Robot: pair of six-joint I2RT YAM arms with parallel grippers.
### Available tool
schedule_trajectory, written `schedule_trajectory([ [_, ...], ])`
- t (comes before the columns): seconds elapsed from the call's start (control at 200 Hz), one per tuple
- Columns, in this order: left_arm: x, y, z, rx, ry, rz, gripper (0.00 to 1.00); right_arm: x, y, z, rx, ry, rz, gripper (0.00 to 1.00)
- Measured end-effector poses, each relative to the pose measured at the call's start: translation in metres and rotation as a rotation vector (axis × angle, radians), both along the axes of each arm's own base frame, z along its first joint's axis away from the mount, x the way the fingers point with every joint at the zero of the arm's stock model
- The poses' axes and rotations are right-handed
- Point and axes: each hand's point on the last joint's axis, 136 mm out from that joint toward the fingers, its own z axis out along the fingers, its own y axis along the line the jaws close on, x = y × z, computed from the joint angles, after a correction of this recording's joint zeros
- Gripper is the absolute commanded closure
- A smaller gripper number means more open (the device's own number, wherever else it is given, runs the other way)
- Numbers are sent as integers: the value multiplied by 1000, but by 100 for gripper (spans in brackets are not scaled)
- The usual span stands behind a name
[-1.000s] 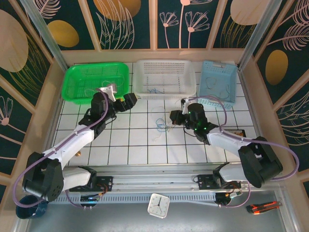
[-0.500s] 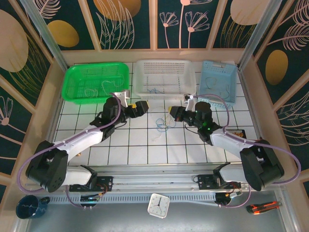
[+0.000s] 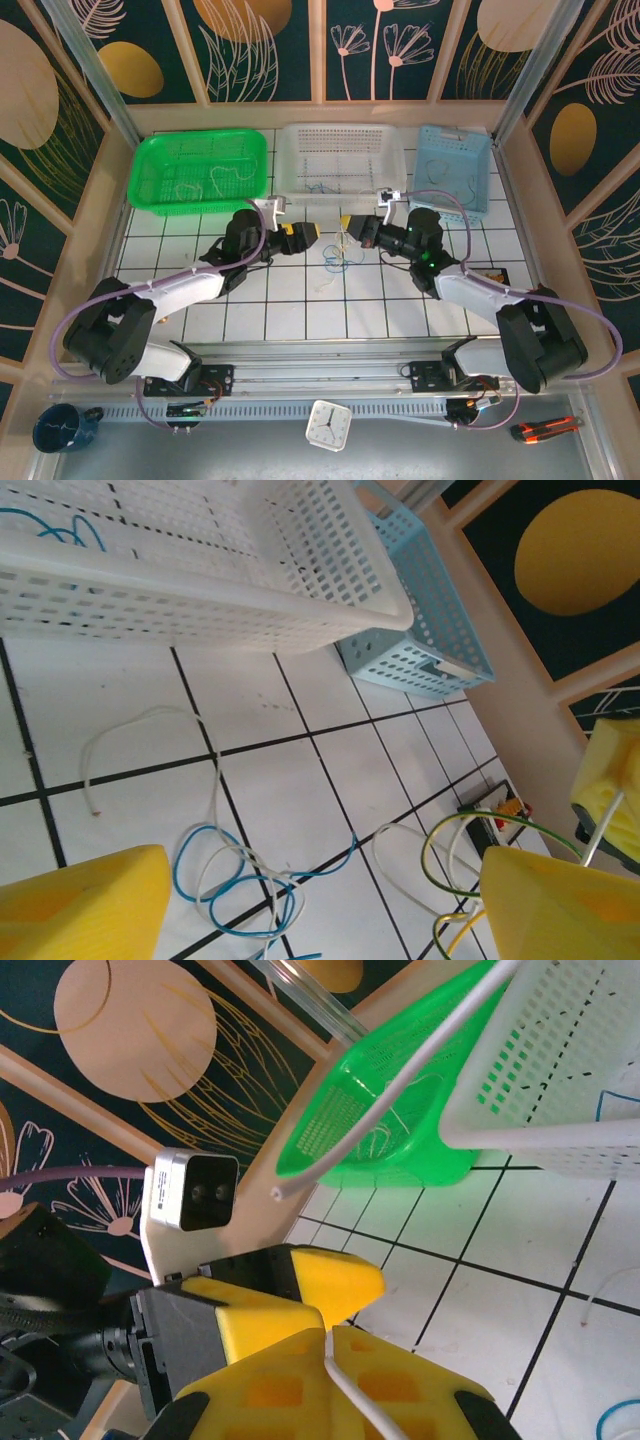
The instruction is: Untangle the cables
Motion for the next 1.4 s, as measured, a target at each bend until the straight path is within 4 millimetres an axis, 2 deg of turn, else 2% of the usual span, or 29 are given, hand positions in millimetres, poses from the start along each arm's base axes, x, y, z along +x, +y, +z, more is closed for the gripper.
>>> schedule_trajectory([
  [0.29, -5, -14, -5, -16, 6, -32, 35, 2, 4, -5, 21, 30, 13, 100],
  [0.57, -20, -30, -4, -41, -1, -89, 37, 3, 4, -3, 30, 24, 12, 100],
  [0.76, -40, -33, -19, -45, 36, -117, 38, 5, 5, -7, 26, 33, 12, 100],
  [0.886, -49, -38, -21, -53, 46, -133, 39, 6, 6, -10, 24, 39, 12, 100],
  [1.076, -50, -44, -13, -90, 32, -141, 42, 6, 6, -11, 24, 41, 12, 100],
  [1.401, -47, -50, -34, -68, 75, -140, 42, 7, 6, -10, 29, 38, 12, 100],
])
